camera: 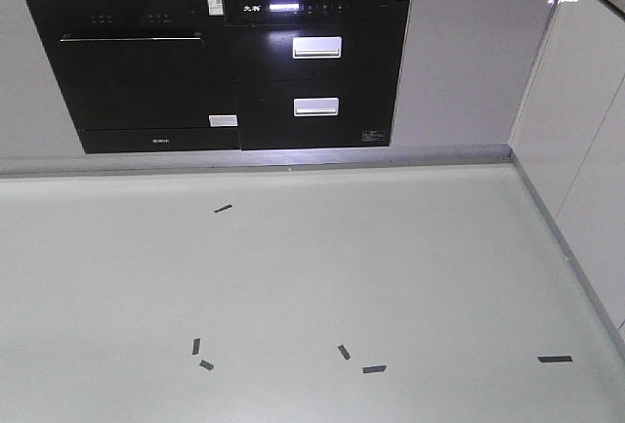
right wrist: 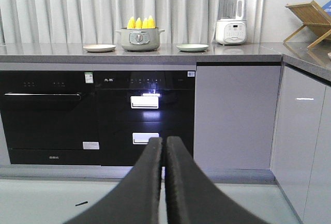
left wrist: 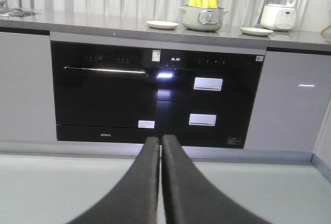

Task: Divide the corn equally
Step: 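Drive the base forward toward the counter with the corn pot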

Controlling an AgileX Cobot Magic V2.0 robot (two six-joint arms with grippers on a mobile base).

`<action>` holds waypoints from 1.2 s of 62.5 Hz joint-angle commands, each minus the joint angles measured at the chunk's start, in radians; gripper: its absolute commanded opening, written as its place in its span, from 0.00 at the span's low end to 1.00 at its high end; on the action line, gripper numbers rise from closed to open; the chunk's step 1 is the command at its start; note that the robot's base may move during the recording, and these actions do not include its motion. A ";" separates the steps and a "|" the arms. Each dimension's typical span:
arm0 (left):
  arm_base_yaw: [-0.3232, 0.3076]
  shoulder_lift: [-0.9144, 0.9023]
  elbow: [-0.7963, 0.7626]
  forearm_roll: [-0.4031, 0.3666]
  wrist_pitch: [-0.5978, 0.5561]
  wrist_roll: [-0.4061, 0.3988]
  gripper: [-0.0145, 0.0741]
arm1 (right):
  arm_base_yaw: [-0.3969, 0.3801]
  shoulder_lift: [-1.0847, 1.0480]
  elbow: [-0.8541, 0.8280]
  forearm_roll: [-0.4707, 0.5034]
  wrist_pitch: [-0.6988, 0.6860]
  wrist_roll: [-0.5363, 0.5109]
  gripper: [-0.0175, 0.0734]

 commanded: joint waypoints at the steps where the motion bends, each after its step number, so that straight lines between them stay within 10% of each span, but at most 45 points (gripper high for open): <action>1: 0.002 -0.016 0.013 -0.008 -0.068 0.001 0.16 | -0.006 0.011 0.010 -0.003 -0.079 0.000 0.19; 75: 0.002 -0.016 0.013 -0.008 -0.068 0.001 0.16 | -0.006 0.011 0.010 -0.003 -0.079 0.000 0.19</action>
